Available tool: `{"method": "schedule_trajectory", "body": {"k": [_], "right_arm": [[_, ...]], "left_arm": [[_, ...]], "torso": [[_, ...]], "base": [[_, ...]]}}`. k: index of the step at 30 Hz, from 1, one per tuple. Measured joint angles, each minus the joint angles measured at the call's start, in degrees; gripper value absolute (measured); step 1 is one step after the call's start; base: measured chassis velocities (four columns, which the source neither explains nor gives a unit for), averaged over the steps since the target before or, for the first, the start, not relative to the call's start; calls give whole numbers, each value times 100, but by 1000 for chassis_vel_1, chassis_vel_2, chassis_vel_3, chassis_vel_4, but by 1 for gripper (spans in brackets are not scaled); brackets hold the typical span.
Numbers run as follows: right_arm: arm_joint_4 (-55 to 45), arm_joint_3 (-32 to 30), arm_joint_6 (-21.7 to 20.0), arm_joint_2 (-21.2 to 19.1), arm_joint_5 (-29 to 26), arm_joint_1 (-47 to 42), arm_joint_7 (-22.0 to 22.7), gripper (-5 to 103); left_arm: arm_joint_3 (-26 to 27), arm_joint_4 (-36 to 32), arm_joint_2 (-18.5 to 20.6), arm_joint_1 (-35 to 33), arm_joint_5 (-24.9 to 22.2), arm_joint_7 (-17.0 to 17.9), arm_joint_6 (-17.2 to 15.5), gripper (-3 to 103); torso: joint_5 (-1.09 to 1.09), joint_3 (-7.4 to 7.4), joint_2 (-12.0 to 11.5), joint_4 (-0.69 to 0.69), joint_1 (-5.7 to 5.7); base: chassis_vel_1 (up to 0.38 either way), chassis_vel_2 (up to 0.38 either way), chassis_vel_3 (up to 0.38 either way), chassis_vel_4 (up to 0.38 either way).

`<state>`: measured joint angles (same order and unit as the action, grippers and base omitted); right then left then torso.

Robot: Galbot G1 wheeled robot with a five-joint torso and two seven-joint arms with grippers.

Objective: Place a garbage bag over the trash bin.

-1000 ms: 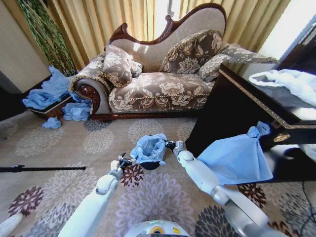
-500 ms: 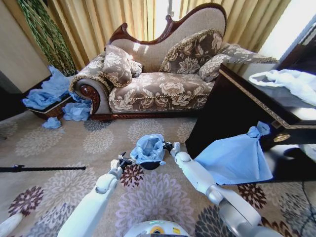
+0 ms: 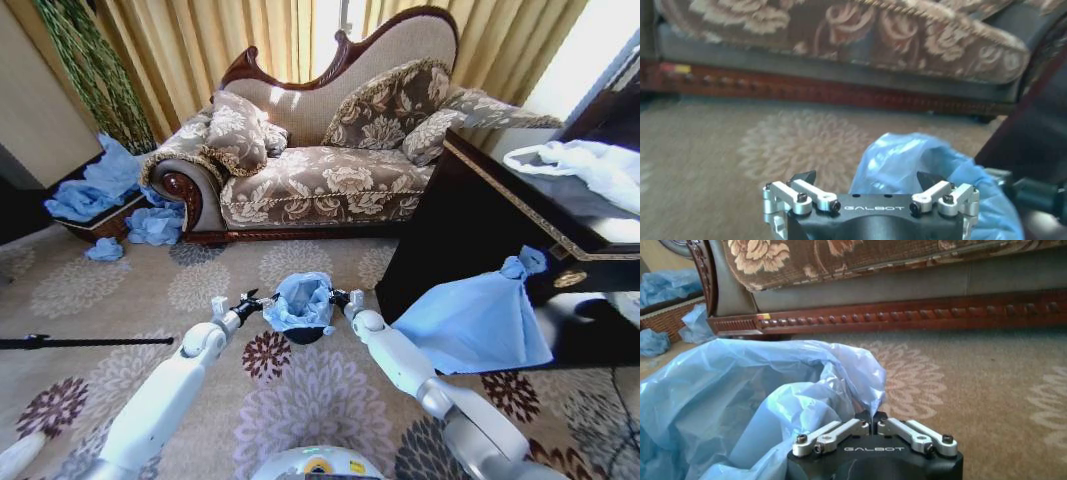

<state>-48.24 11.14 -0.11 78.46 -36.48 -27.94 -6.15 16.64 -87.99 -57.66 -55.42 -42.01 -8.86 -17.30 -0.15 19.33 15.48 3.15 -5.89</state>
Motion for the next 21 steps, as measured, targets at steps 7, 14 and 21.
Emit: {"method": "schedule_trajectory", "body": {"k": [7, 14, 21], "right_arm": [[-28, 10, 1, -2, 21, -19, 55, 0], [-85, 63, 1, 15, 37, -46, 142, 0], [10, 66, 36, 86, 36, -55, 156, 0]], "left_arm": [[82, 210, -86, -47, -354, 238, -289, 100], [74, 1224, -227, 368, -1161, 13, -793, 100], [15, 1676, -382, 548, -1070, -51, -779, 103]], "torso": [[0, 0, 0, -2, 0], [-1, -1, 0, 1, 1], [1, 0, 0, 0, 1]], "base": [[0, 0, 0, 0], [0, 0, 0, 0], [0, 0, 0, 0]]}}
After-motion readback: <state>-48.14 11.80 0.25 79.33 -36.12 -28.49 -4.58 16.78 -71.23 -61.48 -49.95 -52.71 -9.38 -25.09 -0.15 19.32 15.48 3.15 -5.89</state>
